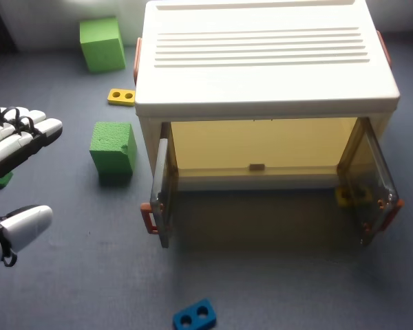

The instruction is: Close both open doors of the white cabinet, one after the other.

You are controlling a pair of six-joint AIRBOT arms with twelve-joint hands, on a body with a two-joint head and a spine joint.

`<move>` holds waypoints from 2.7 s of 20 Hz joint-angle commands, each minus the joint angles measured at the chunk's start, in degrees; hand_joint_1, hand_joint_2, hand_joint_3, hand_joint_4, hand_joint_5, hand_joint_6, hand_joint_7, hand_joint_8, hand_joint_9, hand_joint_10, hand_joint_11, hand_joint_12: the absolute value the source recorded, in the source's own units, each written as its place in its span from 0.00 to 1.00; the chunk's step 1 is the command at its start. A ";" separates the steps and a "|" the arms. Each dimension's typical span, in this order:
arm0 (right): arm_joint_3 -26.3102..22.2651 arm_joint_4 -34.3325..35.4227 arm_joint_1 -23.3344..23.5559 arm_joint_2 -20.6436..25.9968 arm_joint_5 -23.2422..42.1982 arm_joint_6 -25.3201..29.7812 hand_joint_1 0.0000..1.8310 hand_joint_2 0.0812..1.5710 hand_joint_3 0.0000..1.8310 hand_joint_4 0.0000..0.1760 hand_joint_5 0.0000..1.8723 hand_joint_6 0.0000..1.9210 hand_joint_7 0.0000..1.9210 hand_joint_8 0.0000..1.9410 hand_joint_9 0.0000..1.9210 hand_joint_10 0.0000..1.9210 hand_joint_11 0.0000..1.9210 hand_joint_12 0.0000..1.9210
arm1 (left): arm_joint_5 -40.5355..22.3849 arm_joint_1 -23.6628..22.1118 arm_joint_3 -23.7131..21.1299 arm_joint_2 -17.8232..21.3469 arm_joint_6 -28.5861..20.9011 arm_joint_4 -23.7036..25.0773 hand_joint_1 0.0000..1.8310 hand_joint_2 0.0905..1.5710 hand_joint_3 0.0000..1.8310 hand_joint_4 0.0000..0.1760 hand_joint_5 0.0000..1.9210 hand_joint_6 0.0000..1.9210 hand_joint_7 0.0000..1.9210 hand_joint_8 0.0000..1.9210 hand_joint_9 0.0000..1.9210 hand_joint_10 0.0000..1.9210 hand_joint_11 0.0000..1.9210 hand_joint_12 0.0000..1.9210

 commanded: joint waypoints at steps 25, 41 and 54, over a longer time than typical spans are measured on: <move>0.85 -1.47 1.36 -1.21 2.32 0.56 0.00 0.89 0.00 0.22 0.02 0.00 0.01 0.00 0.01 0.00 0.02 0.00 | 8.65 -10.28 3.18 -4.51 -4.85 14.54 0.00 0.95 0.00 0.00 0.03 0.00 0.01 0.00 0.02 0.00 0.00 0.12; 1.14 -1.40 1.47 -1.74 2.32 0.90 0.00 0.89 0.00 0.21 0.02 0.00 0.01 0.00 0.01 0.00 0.03 0.00 | 13.03 -17.35 5.73 -8.79 -8.02 21.68 0.00 0.94 0.00 0.00 0.03 0.00 0.02 0.00 0.02 0.00 0.00 0.08; 1.33 -1.40 1.54 -1.86 2.32 1.00 0.00 0.88 0.00 0.38 0.02 0.00 0.02 0.00 0.01 0.00 0.03 0.00 | 15.85 -21.84 8.22 -12.47 -9.84 25.19 0.00 0.95 0.00 0.00 0.03 0.00 0.02 0.00 0.03 0.01 0.02 0.09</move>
